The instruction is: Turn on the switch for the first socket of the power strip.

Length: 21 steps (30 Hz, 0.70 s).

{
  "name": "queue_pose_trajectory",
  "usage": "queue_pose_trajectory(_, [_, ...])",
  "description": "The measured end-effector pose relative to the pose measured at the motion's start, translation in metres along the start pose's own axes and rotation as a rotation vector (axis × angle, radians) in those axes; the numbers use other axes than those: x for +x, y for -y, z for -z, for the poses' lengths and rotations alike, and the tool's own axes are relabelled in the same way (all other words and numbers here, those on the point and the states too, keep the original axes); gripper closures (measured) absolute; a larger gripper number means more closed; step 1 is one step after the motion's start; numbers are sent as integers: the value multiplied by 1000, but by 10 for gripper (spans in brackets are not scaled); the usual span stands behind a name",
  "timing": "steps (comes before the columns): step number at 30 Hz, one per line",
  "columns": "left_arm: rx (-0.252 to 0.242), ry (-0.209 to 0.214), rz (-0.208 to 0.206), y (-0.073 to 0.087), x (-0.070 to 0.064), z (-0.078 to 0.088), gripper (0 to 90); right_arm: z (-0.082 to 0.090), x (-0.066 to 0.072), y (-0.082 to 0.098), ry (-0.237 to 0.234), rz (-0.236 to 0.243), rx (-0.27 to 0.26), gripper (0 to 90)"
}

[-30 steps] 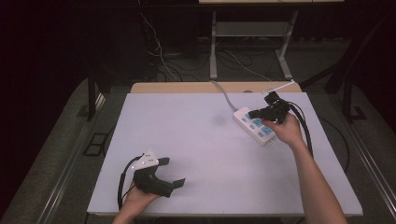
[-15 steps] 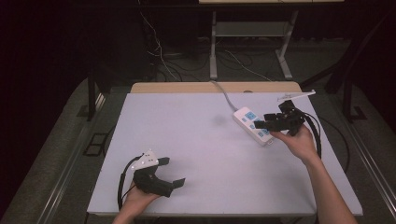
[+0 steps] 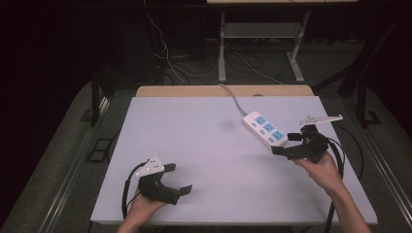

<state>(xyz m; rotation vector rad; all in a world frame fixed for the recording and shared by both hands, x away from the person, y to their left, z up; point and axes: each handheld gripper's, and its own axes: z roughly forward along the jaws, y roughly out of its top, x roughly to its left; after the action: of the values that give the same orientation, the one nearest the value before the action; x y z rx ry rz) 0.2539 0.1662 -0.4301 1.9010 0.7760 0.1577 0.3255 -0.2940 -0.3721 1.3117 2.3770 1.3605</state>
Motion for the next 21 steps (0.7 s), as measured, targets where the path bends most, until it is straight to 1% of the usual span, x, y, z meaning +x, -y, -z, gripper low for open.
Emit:
queue_pose_trajectory(1, [0,0,-1,0,0,0,0,0,0,0,0,0,0,0])
queue_pose_trajectory(4, [1,-1,-2,0,-1,0,0,4,3,10,-8,-1,-4,0])
queue_pose_trajectory(6, [1,-1,-2,0,-1,0,0,7,7,21,-18,-2,-7,0])
queue_pose_trajectory(7, [0,-1,-1,0,-1,0,0,7,7,21,-18,-2,-7,0])
queue_pose_trajectory(8, [2,-1,-2,0,-1,0,0,8,9,27,-22,-2,-8,0])
queue_pose_trajectory(10, [3,-2,-3,0,-1,0,0,9,9,30,-23,-5,-8,0])
queue_pose_trajectory(16, [5,-2,-6,0,-1,0,0,14,15,48,-31,-7,-18,0])
queue_pose_trajectory(21, [5,-3,-4,0,-1,0,0,18,17,63,-40,-25,-25,0])
